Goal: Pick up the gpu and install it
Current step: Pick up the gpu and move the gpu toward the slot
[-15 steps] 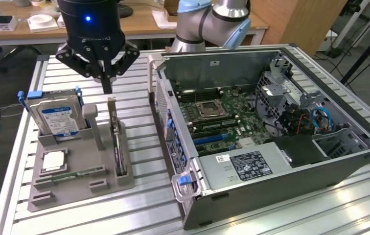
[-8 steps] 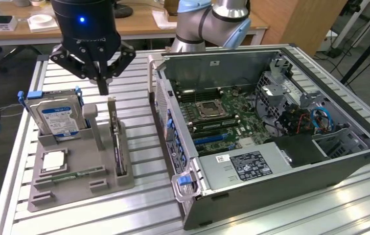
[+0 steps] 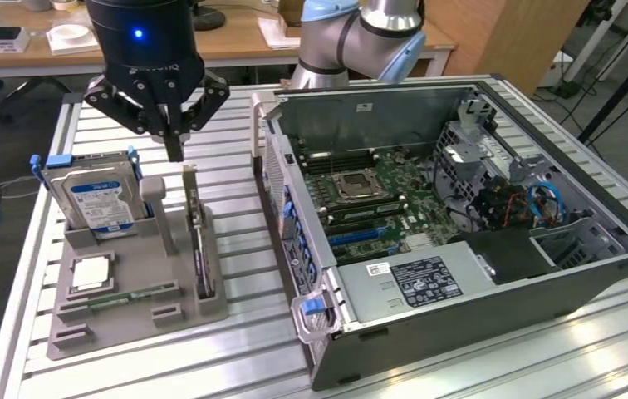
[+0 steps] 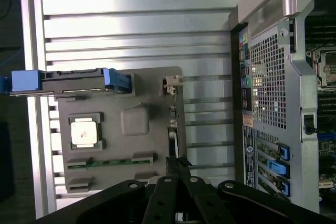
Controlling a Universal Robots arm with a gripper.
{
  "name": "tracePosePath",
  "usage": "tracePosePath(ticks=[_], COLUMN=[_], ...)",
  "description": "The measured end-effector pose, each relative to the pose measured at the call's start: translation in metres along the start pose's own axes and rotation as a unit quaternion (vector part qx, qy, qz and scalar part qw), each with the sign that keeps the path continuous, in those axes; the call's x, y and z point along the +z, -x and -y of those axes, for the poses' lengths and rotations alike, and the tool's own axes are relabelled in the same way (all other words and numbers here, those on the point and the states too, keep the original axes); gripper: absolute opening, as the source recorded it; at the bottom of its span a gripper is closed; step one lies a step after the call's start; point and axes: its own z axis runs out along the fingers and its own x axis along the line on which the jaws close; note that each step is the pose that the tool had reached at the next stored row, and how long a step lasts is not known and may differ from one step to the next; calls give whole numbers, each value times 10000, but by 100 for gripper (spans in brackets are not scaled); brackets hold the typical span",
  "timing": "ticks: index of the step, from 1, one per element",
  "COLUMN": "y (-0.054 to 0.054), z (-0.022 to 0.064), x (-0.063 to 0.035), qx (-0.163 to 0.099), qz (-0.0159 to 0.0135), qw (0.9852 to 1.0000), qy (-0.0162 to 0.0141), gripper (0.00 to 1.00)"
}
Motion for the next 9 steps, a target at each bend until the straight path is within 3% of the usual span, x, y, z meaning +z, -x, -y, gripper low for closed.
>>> tracePosePath(ticks=[6,9], y=[0,0], z=[0,0], x=[0,0], qx=[0,0], qz=[0,0], qw=[10000,10000], qy=[0,0], gripper=[11,16])
